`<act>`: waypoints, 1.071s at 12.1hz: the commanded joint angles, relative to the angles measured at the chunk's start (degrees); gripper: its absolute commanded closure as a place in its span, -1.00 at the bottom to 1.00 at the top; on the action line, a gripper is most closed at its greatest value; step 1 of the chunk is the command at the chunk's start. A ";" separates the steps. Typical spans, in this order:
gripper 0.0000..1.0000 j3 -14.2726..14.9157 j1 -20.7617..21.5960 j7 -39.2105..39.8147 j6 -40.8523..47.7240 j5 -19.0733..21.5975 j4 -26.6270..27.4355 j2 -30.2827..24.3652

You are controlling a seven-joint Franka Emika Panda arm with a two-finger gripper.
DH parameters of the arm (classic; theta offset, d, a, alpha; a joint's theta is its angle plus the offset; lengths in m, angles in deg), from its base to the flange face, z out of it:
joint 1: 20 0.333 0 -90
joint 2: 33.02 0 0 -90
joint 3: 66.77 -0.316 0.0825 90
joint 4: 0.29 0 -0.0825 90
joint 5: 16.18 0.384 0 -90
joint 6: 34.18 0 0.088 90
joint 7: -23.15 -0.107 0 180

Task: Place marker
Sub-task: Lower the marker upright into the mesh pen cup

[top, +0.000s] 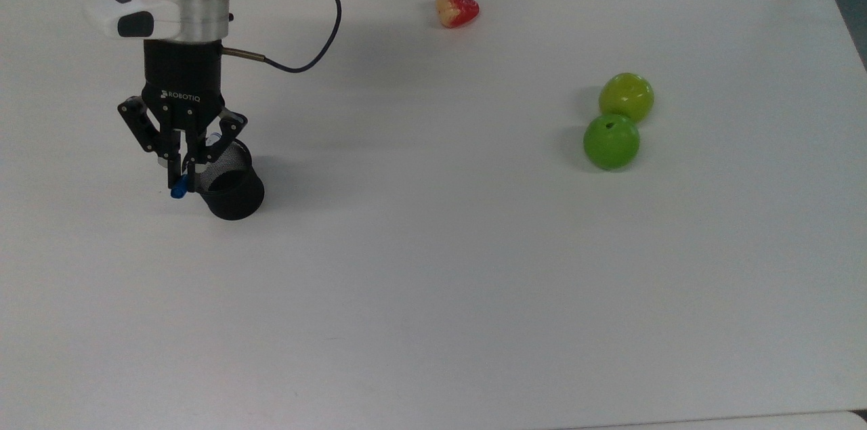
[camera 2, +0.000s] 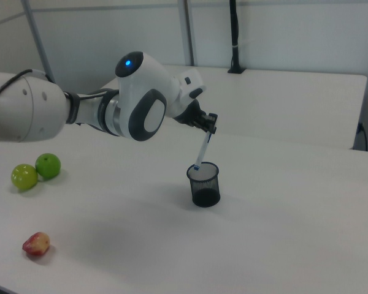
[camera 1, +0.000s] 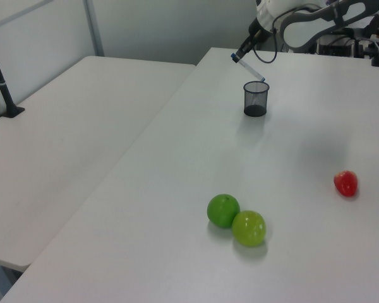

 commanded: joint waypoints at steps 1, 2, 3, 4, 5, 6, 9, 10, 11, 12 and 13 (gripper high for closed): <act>0.76 0.29 0.13 0.52 -5.40 -0.65 1.01 2.23; 0.76 0.29 0.04 0.60 -5.76 -0.65 1.01 2.33; 0.75 0.29 0.04 0.60 -5.76 -0.65 1.18 2.33; 0.75 0.29 0.13 0.60 -5.67 -0.65 1.45 2.33; 0.75 0.38 0.04 0.60 -5.67 -0.65 1.97 2.33; 0.74 0.38 0.04 0.60 -5.67 -0.65 2.06 2.33; 0.64 0.38 -0.04 0.60 -5.58 -0.65 2.85 2.16; 0.64 0.38 -0.04 0.52 -5.50 -0.65 2.94 2.16; 0.64 0.38 -0.04 0.51 -5.41 -0.65 3.03 1.98; 0.62 0.38 -0.04 0.51 -5.41 -0.56 3.64 1.89; 0.59 0.38 -0.04 0.51 -5.41 -0.56 3.82 1.81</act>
